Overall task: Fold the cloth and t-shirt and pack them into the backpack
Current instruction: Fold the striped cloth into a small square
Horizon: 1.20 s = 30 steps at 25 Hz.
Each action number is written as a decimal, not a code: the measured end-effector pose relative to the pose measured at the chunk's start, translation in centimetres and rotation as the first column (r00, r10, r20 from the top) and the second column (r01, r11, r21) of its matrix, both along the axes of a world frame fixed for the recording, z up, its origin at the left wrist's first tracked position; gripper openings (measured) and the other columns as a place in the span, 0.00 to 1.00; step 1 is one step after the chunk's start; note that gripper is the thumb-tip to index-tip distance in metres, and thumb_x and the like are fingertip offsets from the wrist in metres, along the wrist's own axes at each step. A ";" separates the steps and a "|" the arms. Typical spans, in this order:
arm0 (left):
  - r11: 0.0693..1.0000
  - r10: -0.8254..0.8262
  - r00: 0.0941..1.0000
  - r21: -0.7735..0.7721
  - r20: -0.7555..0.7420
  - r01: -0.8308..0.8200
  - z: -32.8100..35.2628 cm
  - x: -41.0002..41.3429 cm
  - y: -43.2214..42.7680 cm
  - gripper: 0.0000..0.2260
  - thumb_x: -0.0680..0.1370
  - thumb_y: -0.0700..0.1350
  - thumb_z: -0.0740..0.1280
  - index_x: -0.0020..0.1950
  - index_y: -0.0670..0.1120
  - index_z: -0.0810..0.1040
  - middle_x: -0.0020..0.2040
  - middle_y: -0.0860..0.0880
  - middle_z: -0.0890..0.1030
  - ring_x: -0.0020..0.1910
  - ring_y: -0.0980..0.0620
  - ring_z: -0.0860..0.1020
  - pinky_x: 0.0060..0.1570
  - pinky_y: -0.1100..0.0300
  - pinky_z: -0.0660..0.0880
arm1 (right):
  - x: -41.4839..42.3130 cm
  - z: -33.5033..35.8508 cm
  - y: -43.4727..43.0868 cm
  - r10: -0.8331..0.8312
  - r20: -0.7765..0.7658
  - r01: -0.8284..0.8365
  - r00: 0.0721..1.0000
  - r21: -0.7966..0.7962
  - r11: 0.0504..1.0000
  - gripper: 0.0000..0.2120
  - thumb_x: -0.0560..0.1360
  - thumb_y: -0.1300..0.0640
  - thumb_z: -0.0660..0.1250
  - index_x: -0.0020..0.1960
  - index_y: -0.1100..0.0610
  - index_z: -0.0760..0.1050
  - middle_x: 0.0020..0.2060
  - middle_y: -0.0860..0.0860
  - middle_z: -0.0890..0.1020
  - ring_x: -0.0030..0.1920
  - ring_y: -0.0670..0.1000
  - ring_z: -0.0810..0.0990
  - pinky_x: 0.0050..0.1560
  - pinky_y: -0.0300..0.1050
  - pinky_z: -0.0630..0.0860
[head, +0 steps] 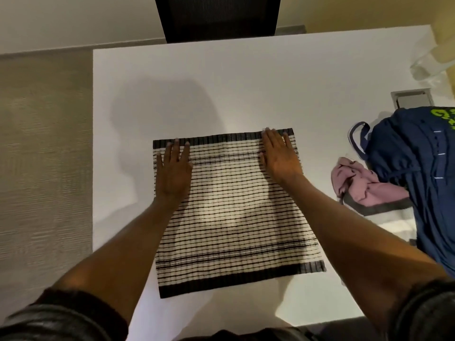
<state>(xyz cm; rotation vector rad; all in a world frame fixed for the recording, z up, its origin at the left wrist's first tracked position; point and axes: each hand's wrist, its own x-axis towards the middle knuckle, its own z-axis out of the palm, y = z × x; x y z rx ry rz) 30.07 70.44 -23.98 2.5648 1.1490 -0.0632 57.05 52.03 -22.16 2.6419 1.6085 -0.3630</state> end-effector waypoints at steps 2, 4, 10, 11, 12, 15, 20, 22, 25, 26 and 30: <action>1.000 -0.015 1.000 0.021 -0.016 0.015 0.4 0.4 2.3 0.24 0.87 0.47 0.56 0.83 0.48 0.60 0.83 0.42 0.60 0.83 0.41 0.57 0.80 0.40 0.53 | 1.8 0.2 1.1 0.024 -0.007 -0.024 1.000 0.012 1.000 0.26 0.86 0.53 0.54 0.81 0.64 0.60 0.80 0.61 0.65 0.81 0.61 0.62 0.83 0.59 0.51; 0.999 -0.031 0.998 0.028 -0.048 0.032 0.6 0.4 4.3 0.23 0.87 0.46 0.55 0.82 0.47 0.62 0.81 0.41 0.64 0.81 0.39 0.61 0.80 0.40 0.55 | 3.1 0.2 1.7 0.036 -0.017 -0.036 0.999 0.019 0.999 0.24 0.84 0.55 0.58 0.77 0.65 0.66 0.77 0.62 0.70 0.78 0.62 0.66 0.82 0.60 0.54; 0.992 -0.117 0.990 0.033 -0.074 0.120 1.3 -0.3 7.0 0.21 0.84 0.44 0.60 0.77 0.43 0.69 0.71 0.38 0.75 0.71 0.37 0.72 0.76 0.36 0.57 | 5.0 0.3 1.8 0.008 0.006 -0.008 1.000 -0.004 1.000 0.18 0.81 0.61 0.62 0.70 0.63 0.74 0.67 0.62 0.79 0.68 0.63 0.76 0.79 0.59 0.59; 0.992 -0.116 0.990 0.050 -0.075 0.120 1.4 -0.3 7.1 0.20 0.83 0.44 0.62 0.75 0.42 0.71 0.67 0.38 0.77 0.68 0.36 0.74 0.76 0.36 0.57 | 5.2 0.3 1.8 0.008 0.008 -0.008 1.000 -0.011 1.000 0.18 0.81 0.63 0.62 0.70 0.63 0.74 0.66 0.62 0.79 0.67 0.64 0.76 0.78 0.59 0.60; 0.991 -0.112 0.991 0.066 -0.072 0.116 1.4 -0.2 7.1 0.18 0.83 0.43 0.63 0.72 0.42 0.73 0.63 0.37 0.78 0.64 0.36 0.75 0.74 0.37 0.58 | 5.3 0.4 1.7 0.014 0.010 -0.013 1.000 -0.014 1.000 0.18 0.80 0.63 0.64 0.70 0.62 0.74 0.65 0.61 0.79 0.66 0.64 0.76 0.77 0.59 0.61; 0.989 -0.088 0.993 0.111 -0.080 0.097 1.3 -0.5 7.2 0.11 0.81 0.39 0.65 0.63 0.42 0.79 0.56 0.39 0.79 0.58 0.37 0.76 0.70 0.38 0.61 | 5.5 0.7 1.3 0.020 0.041 -0.018 0.999 -0.042 0.999 0.17 0.80 0.58 0.67 0.68 0.59 0.76 0.62 0.61 0.79 0.65 0.63 0.76 0.74 0.60 0.63; 0.990 -0.053 0.996 0.126 -0.069 0.061 1.8 -0.7 7.7 0.04 0.81 0.40 0.66 0.54 0.43 0.80 0.51 0.42 0.80 0.53 0.39 0.77 0.66 0.40 0.63 | 5.7 2.2 1.3 -0.032 -0.058 0.030 0.998 -0.049 0.998 0.15 0.77 0.57 0.70 0.61 0.60 0.74 0.55 0.59 0.80 0.60 0.62 0.78 0.72 0.58 0.61; 0.994 -0.029 0.998 0.103 -0.047 0.034 2.5 -0.4 7.9 0.04 0.82 0.41 0.64 0.50 0.45 0.78 0.45 0.45 0.81 0.48 0.40 0.78 0.63 0.41 0.64 | 5.9 2.8 1.7 -0.114 -0.232 0.106 0.966 -0.049 0.993 0.17 0.74 0.56 0.72 0.58 0.57 0.69 0.47 0.55 0.82 0.52 0.60 0.80 0.68 0.56 0.61; 0.993 0.022 1.000 0.115 0.005 -0.023 3.5 -0.1 8.3 0.07 0.82 0.39 0.61 0.49 0.46 0.78 0.40 0.46 0.82 0.43 0.42 0.78 0.58 0.44 0.66 | 6.5 3.6 2.2 -0.157 -0.280 0.142 0.947 -0.072 0.987 0.12 0.74 0.55 0.73 0.55 0.55 0.74 0.47 0.53 0.80 0.51 0.58 0.79 0.63 0.54 0.63; 0.991 0.042 0.999 0.126 0.021 -0.044 3.8 -0.1 8.6 0.09 0.82 0.38 0.60 0.49 0.46 0.79 0.40 0.46 0.82 0.43 0.42 0.78 0.57 0.45 0.66 | 6.8 3.8 2.4 -0.146 -0.233 0.136 0.961 -0.057 0.989 0.07 0.75 0.56 0.71 0.52 0.55 0.76 0.46 0.52 0.79 0.51 0.58 0.79 0.61 0.55 0.64; 0.985 0.076 0.990 0.143 0.122 -0.094 5.3 0.4 9.6 0.10 0.80 0.38 0.62 0.47 0.47 0.83 0.39 0.48 0.84 0.44 0.43 0.79 0.56 0.48 0.65 | 7.8 5.1 2.9 -0.225 -0.053 0.227 0.973 0.055 0.972 0.05 0.79 0.60 0.66 0.50 0.56 0.81 0.45 0.55 0.82 0.50 0.60 0.81 0.58 0.55 0.69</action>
